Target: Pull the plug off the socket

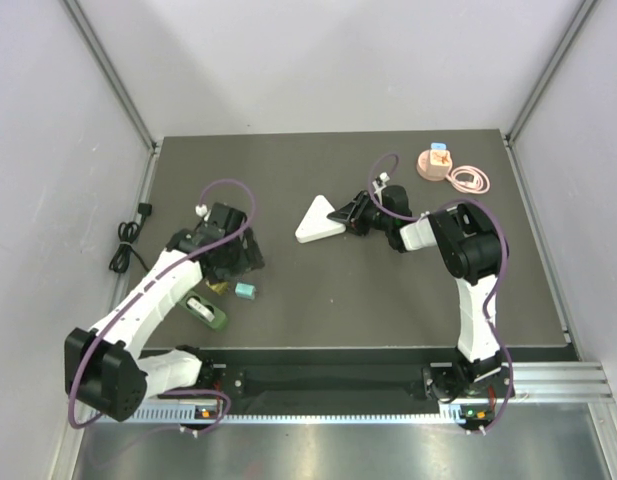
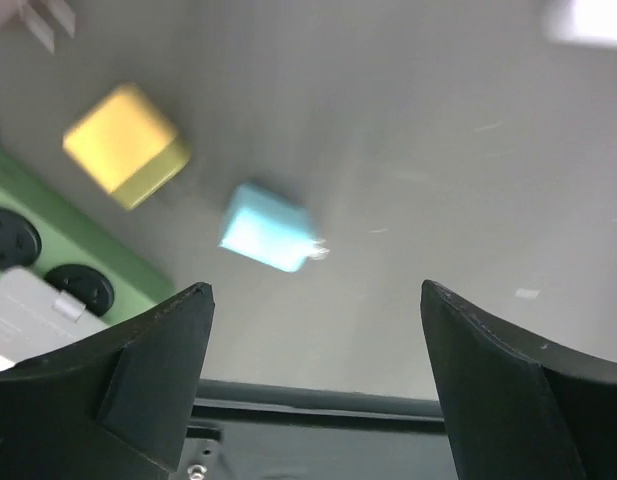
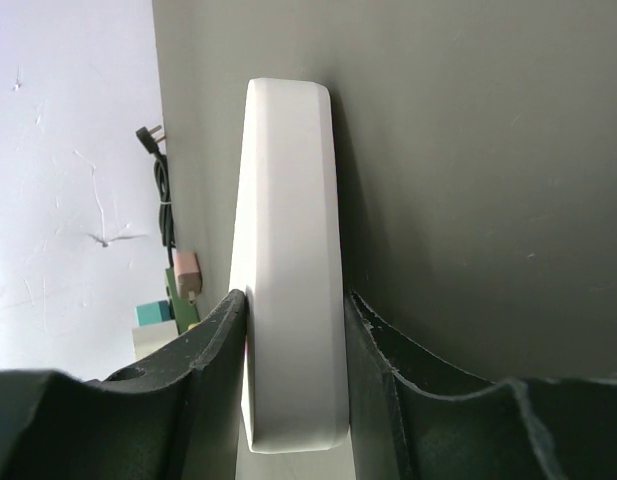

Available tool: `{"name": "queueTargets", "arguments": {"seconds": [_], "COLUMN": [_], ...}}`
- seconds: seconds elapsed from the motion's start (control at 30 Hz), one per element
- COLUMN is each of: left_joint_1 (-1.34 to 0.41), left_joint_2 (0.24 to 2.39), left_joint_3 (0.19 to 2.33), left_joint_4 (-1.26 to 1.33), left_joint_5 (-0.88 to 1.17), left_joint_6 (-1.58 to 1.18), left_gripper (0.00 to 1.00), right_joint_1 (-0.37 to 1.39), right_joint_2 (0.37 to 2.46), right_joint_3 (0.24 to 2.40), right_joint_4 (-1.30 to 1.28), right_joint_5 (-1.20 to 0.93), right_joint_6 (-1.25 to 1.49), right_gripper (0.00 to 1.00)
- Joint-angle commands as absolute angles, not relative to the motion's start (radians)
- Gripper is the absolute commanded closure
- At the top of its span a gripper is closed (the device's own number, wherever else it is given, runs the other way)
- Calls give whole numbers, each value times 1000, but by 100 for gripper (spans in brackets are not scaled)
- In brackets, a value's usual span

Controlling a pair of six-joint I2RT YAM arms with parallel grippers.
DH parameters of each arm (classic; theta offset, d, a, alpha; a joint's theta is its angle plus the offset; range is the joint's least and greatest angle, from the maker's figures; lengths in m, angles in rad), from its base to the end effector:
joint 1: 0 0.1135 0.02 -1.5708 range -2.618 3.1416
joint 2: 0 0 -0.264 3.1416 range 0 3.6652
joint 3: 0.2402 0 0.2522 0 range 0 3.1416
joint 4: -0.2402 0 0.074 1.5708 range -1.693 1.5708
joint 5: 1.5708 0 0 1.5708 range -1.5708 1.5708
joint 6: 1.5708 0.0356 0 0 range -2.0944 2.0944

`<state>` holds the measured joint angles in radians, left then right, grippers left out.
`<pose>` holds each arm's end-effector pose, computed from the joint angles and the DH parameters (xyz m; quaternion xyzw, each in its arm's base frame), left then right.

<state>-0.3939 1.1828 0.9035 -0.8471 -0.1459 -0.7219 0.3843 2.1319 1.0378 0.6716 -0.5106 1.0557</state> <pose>0.2043 -0.0793 0.2494 -0.1747 0.9571 -0.0560 0.2241 0.3847 0.1743 0.1038 0.1381 0.8123 0.5059 0.2553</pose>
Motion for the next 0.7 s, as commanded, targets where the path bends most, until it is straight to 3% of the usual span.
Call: {"name": "queueTargets", "arguments": {"seconds": [0.0, 0.23, 0.33, 0.47, 0.63, 0.67], "left_joint_1": [-391, -390, -391, -391, -393, -393], "left_joint_2": [1172, 1086, 1036, 990, 983, 979], "left_joint_3": [1075, 1086, 1054, 1029, 996, 989], "left_joint_4": [-911, -865, -833, -819, -792, -779], "left_joint_5": [-120, 96, 150, 192, 224, 244], "left_joint_6": [-678, -719, -749, -773, -804, -816], "left_gripper": [11, 12, 14, 16, 16, 16], "right_joint_1": [391, 391, 391, 391, 394, 397], "right_joint_2": [2187, 2192, 2180, 2143, 2102, 2095], "right_joint_3": [1042, 1066, 1081, 1091, 1095, 1097], "right_joint_4": [552, 528, 490, 431, 422, 413], "right_joint_5": [-466, -485, -488, -462, -463, -445], "right_joint_6": [986, 947, 901, 795, 730, 701], "right_gripper": [97, 81, 66, 38, 19, 9]}}
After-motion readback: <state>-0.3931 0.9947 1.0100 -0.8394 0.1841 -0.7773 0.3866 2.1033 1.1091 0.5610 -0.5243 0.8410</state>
